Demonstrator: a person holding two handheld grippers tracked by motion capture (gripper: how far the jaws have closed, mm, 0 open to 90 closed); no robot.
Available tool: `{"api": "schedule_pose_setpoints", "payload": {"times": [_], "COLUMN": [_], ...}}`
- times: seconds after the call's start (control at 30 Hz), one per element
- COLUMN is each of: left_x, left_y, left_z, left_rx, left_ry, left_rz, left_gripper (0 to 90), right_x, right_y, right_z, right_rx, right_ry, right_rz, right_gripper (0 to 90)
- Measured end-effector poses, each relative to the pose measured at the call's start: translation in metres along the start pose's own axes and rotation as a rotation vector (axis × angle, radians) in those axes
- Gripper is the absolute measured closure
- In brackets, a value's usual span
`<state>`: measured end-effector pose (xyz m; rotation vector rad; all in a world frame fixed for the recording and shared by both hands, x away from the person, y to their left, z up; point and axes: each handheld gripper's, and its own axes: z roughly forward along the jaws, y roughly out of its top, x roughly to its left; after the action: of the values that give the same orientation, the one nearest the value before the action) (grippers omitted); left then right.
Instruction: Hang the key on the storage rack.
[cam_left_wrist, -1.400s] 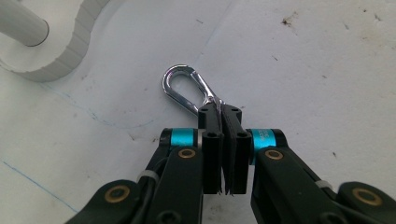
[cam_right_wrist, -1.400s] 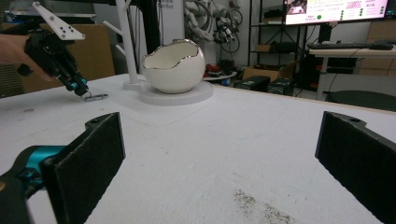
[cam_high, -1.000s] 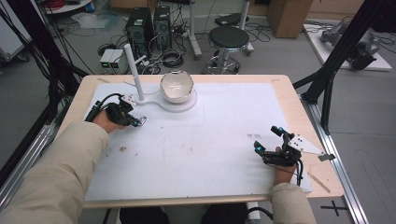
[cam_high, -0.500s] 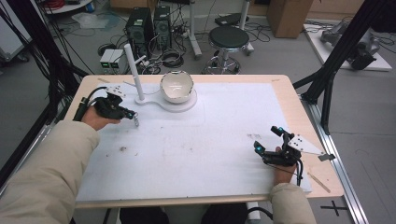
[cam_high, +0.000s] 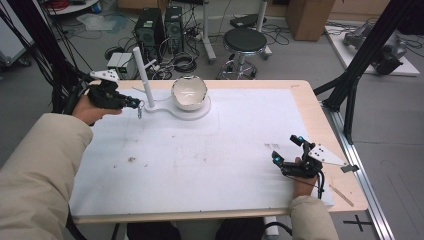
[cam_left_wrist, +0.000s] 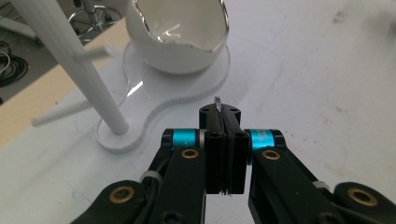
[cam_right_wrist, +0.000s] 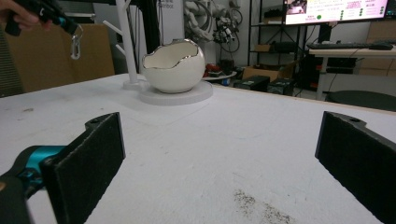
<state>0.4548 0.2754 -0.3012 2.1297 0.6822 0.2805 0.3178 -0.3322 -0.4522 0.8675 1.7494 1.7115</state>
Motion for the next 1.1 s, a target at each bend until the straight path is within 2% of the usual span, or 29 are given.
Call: {"api": "schedule_pose_setpoints", "payload": {"times": [0.23, 0.4, 0.57, 0.63, 0.67, 0.8, 1.1], "left_x": [0.009, 0.020, 0.033, 0.037, 0.039, 0.043, 0.046], "left_y": [0.024, 0.030, 0.026, 0.024, 0.023, 0.020, 0.019], "left_z": [-0.012, -0.009, -0.005, -0.003, -0.002, 0.003, 0.012], "left_rx": [-0.106, -0.112, -0.101, -0.096, -0.094, -0.088, -0.066], "left_ry": [-0.016, -0.034, -0.031, -0.019, -0.028, -0.022, -0.015], "left_rz": [-0.006, -0.024, -0.056, -0.061, -0.068, -0.079, -0.070], "left_gripper": [88.5, 88.5, 88.5, 88.5, 88.5, 88.5, 88.5], "right_x": [0.000, 0.000, 0.000, 0.000, 0.000, 0.000, 0.000], "right_y": [0.000, 0.000, 0.000, 0.000, 0.000, 0.000, 0.000], "right_z": [0.000, 0.000, 0.001, 0.000, 0.000, 0.000, 0.000], "right_rx": [-0.002, -0.001, -0.004, 0.000, 0.000, 0.000, 0.000], "right_ry": [-0.002, -0.001, -0.002, -0.001, -0.001, -0.002, -0.002], "right_rz": [0.001, 0.000, -0.013, -0.002, 0.000, -0.002, 0.000], "right_gripper": [0.5, 0.5, 0.5, 0.5, 0.5, 0.5, 0.5]}}
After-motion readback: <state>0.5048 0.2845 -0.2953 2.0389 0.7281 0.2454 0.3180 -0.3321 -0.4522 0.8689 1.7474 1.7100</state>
